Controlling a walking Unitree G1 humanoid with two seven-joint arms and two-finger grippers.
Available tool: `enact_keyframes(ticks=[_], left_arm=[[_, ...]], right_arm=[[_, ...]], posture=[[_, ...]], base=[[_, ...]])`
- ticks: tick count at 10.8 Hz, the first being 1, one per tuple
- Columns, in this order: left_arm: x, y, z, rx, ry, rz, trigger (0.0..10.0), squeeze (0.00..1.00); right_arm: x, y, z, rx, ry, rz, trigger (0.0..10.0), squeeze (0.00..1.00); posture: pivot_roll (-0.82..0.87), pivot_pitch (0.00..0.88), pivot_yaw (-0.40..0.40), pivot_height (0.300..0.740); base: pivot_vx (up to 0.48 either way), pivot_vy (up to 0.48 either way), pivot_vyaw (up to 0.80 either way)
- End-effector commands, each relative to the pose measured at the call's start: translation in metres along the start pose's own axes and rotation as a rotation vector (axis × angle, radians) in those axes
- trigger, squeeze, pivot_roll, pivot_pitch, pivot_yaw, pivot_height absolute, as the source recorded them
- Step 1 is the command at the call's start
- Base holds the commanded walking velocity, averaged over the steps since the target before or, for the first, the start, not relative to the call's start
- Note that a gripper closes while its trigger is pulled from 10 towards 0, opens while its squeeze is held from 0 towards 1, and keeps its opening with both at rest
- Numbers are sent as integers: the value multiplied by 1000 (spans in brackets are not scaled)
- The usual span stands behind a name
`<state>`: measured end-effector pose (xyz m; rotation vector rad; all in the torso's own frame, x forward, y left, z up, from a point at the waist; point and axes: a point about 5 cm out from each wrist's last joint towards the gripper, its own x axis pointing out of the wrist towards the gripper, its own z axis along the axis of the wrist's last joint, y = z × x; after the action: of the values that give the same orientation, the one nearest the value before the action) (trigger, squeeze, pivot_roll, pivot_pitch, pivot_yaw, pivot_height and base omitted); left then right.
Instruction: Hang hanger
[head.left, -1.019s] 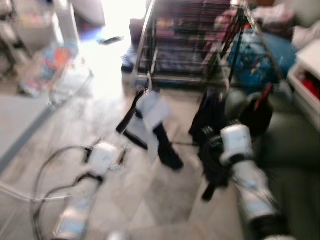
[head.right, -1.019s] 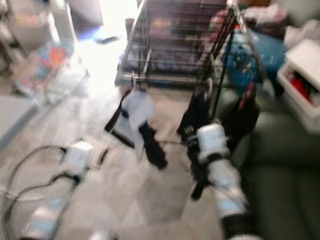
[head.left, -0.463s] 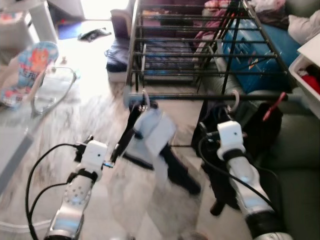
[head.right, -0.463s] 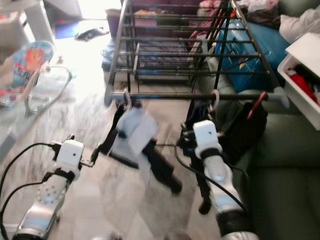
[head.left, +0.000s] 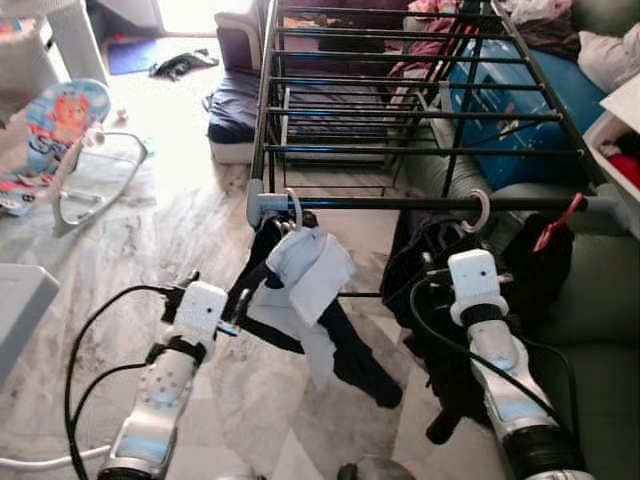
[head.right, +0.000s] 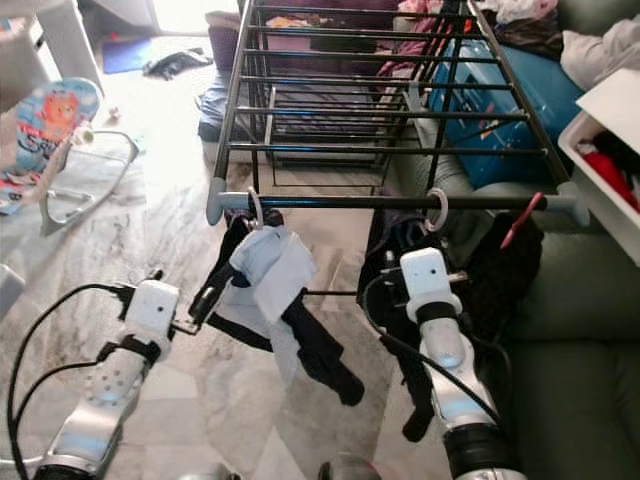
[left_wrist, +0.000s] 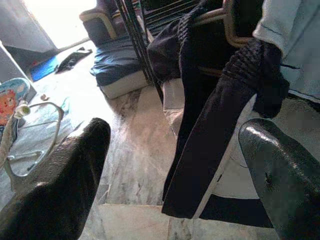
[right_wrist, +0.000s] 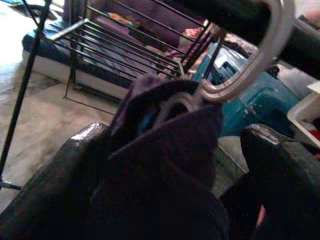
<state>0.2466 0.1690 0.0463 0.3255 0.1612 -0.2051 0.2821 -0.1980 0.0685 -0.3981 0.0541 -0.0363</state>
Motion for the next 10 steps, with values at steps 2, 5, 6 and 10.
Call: enact_keyframes(ticks=[2, 5, 6, 10], left_arm=[[-1, 0, -1, 14, 10, -17, 10000, 0], [-1, -1, -2, 23, 19, -33, 10000, 0], [0, -1, -3, 27, 26, -46, 10000, 0], [4, -3, -3, 30, 37, -61, 10000, 0]], right_arm=[[-10, -12, -7, -16, 36, -63, 10000, 0], [-33, -16, -19, 35, 86, -50, 10000, 0], [-38, -16, -34, 45, 176, 1, 10000, 0], [-3, -17, -40, 132, 297, 146, 10000, 0]], posture=[[-19, 29, -13, 740], [-33, 30, -3, 740], [-36, 28, 0, 740], [-24, 18, 3, 740]], base=[[0, 0, 0], [0, 0, 0], [0, 0, 0], [0, 0, 0]])
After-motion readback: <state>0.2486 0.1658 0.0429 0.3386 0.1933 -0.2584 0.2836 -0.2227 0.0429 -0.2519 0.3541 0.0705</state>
